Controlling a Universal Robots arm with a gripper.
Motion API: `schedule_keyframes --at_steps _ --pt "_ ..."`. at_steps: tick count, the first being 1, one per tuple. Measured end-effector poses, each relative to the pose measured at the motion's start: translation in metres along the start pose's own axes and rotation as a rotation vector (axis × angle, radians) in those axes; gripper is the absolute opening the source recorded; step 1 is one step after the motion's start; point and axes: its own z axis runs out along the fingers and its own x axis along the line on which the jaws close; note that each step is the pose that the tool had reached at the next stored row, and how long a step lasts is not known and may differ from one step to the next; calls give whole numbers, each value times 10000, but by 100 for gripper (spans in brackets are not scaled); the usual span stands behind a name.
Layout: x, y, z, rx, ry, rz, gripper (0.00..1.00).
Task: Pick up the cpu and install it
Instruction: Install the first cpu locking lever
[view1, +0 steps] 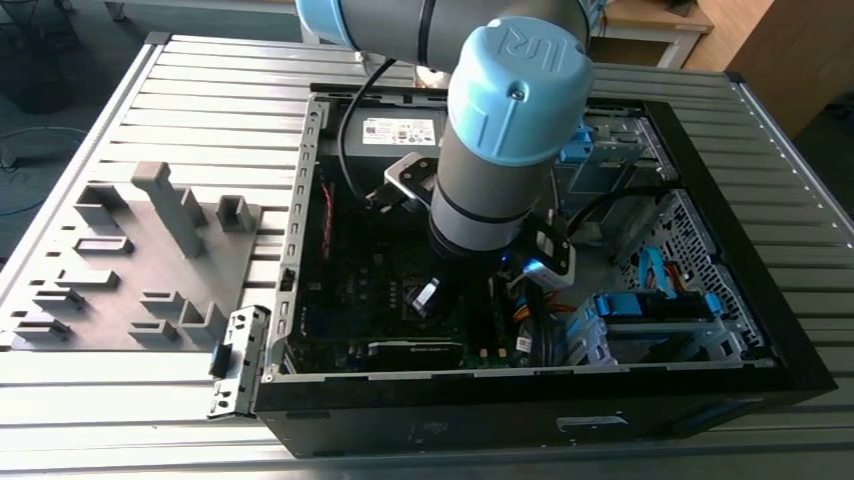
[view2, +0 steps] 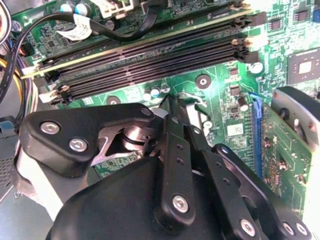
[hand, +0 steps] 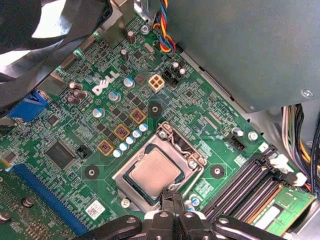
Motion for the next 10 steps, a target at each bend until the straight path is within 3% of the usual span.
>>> schedule_keyframes --at_steps 10 --pt "-15 -28 2 3 4 1 11"
